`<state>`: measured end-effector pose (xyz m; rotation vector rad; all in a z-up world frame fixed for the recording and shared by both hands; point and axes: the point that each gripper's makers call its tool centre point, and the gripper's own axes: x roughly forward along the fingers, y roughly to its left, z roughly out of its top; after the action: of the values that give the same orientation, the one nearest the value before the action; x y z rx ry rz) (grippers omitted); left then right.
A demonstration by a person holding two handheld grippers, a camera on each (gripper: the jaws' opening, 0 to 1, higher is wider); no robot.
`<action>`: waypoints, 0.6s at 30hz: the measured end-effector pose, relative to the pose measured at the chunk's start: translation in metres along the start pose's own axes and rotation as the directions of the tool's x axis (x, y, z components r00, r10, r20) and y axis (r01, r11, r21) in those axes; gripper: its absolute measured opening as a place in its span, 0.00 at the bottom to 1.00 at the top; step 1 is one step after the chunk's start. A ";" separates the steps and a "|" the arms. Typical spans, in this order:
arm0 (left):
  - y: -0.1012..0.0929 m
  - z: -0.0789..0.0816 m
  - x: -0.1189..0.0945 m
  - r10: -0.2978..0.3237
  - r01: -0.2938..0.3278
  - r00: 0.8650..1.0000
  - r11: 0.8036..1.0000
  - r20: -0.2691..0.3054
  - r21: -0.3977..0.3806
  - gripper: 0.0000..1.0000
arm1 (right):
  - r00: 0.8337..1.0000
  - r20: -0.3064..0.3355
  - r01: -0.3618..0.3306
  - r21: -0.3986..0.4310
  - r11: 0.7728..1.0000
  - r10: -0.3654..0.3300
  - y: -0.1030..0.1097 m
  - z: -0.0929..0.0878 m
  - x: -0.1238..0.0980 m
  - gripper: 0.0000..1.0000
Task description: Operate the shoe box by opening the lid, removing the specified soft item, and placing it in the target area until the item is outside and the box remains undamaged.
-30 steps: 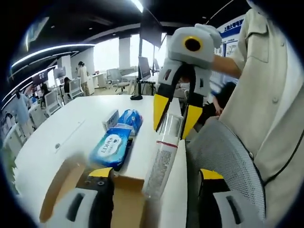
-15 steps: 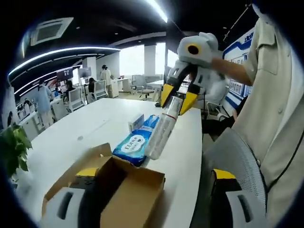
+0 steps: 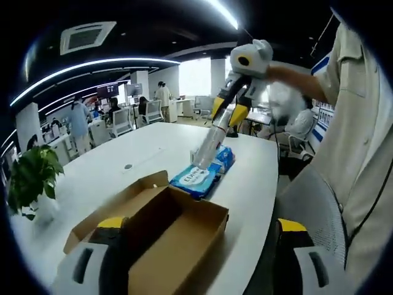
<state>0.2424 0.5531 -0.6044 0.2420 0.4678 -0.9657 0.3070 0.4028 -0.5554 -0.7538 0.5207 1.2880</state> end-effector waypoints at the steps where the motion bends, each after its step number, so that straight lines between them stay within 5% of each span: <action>1: 0.002 0.000 -0.001 0.009 -0.009 1.000 1.000 0.004 -0.007 1.00 | 1.000 -0.007 -0.001 -0.006 1.000 0.001 -0.004 0.000 0.000 0.17; 18: 0.026 -0.010 -0.025 0.148 -0.145 0.989 0.986 0.030 -0.079 1.00 | 0.985 -0.171 -0.016 -0.085 0.996 0.001 -0.055 -0.020 0.004 0.17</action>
<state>0.2487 0.5901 -0.6013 0.1867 0.4474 -0.8054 0.3631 0.3853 -0.5601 -0.9414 0.6097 1.2661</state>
